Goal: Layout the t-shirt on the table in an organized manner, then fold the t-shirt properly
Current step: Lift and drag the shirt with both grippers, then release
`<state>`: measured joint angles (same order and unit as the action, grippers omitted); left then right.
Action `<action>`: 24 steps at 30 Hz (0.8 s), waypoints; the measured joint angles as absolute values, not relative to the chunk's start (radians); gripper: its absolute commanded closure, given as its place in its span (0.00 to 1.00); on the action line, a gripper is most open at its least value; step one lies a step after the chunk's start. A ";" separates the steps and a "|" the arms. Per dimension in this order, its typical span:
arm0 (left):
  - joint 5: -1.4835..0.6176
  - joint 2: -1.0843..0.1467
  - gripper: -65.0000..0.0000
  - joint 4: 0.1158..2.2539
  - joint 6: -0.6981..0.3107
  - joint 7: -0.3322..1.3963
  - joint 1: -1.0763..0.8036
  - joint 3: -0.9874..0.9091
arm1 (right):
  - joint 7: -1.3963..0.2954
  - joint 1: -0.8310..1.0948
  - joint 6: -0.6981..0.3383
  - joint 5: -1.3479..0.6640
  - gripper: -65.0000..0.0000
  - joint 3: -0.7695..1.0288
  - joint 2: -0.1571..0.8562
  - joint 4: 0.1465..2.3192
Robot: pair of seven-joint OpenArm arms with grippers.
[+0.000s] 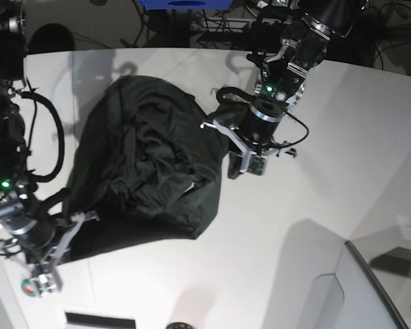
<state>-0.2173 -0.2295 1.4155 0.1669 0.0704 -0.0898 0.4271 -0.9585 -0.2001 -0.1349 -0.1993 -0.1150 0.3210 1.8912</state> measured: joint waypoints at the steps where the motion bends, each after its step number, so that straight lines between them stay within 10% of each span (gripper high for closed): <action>1: -0.218 -0.231 1.00 1.410 0.173 0.069 -0.092 0.400 | -0.961 -0.192 -0.135 -0.194 0.99 -0.094 0.324 1.915; 24: -0.215 -0.244 1.00 1.292 0.179 0.071 -0.145 -0.015 | -0.540 0.459 -0.142 -0.197 0.99 0.370 0.188 1.920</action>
